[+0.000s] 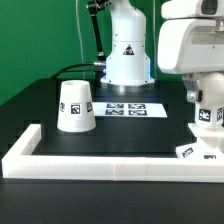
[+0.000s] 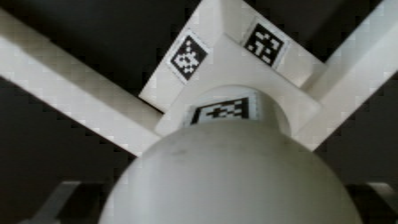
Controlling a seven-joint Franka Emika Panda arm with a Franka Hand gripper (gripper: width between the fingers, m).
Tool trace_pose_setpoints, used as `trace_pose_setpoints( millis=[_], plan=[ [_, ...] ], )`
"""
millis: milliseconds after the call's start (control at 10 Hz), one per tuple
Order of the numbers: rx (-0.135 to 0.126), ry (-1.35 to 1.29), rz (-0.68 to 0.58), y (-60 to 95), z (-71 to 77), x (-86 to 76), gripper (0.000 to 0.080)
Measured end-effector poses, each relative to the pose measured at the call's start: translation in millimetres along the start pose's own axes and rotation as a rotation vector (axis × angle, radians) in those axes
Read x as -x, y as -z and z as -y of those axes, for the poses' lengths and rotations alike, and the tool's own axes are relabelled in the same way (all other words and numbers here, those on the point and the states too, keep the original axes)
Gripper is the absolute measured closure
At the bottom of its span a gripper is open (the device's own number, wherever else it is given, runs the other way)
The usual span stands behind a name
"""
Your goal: Assemble lamp
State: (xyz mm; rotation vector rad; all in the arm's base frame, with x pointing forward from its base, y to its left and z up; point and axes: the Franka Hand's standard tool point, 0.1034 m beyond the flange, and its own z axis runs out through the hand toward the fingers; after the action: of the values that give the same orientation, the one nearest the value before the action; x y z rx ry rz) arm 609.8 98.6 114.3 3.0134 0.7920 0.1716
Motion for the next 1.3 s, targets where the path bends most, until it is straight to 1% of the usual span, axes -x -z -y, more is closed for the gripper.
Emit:
trace_pose_setpoints(
  millis=[200,700,800,900,1000,1200,1300],
  plan=[
    [0.002,-0.214,-0.004,0.5,-1.0,-2.3,0.0222],
    [0.005,-0.501,-0.006,-0.4,-5.7,-0.5,0.0222],
    [0.002,-0.625,-0.004,-0.8,-7.2,0.8,0.0222],
    [-0.012,-0.783,-0.001,-0.7,-7.5,3.8,0.0222],
    [-0.019,-0.875,0.002,-0.9,-6.6,4.1,0.0222],
    [-0.052,-1.086,0.016,-1.5,-6.2,5.4,0.0222],
    [-0.062,-1.178,0.028,-1.9,-4.5,5.8,0.0222]
  ],
)
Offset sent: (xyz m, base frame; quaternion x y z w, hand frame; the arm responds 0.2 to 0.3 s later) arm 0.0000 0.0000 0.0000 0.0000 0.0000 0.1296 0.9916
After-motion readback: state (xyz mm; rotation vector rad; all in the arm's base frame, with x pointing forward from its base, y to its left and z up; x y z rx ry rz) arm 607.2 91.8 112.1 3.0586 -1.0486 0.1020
